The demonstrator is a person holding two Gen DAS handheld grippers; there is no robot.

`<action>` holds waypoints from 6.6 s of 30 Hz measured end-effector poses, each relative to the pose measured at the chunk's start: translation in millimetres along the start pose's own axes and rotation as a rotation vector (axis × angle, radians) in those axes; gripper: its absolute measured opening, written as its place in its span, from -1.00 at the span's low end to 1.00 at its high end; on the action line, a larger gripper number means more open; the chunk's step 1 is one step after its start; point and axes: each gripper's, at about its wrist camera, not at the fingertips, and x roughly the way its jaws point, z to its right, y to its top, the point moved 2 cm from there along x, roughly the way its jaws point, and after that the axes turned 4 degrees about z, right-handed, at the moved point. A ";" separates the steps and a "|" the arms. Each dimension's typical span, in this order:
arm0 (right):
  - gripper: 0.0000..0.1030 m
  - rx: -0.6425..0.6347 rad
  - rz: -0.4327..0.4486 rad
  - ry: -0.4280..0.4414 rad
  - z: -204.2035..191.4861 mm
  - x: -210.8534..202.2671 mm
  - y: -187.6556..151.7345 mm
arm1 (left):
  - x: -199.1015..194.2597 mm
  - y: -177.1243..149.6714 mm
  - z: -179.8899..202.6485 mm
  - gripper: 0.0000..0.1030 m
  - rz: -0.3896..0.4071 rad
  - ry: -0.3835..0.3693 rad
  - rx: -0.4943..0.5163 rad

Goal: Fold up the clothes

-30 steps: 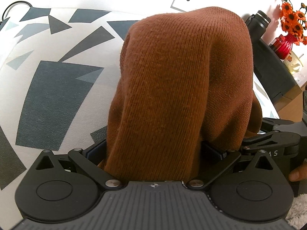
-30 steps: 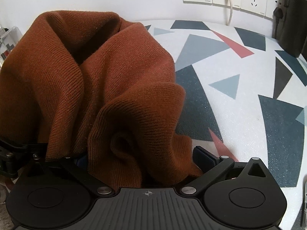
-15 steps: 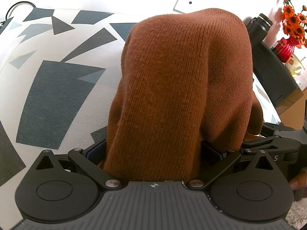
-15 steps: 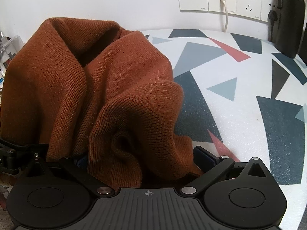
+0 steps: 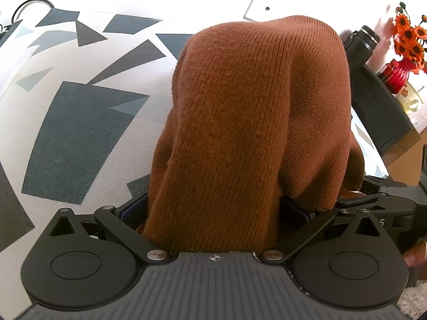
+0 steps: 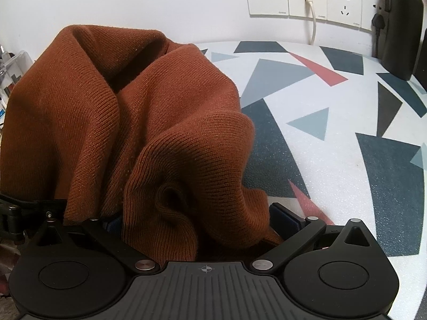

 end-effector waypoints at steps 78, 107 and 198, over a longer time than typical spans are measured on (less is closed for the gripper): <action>0.98 0.154 0.128 -0.296 -86.1 -110.2 2.4 | -76.9 21.8 -73.5 0.87 0.122 -0.252 0.446; -0.80 0.236 0.099 -0.017 25.9 -44.1 27.4 | -39.3 71.2 -24.7 -0.63 0.121 -0.097 0.275; -0.87 0.061 -0.092 -0.226 -56.9 -25.0 -28.7 | -146.9 62.3 -185.8 -0.77 0.252 -0.084 -0.084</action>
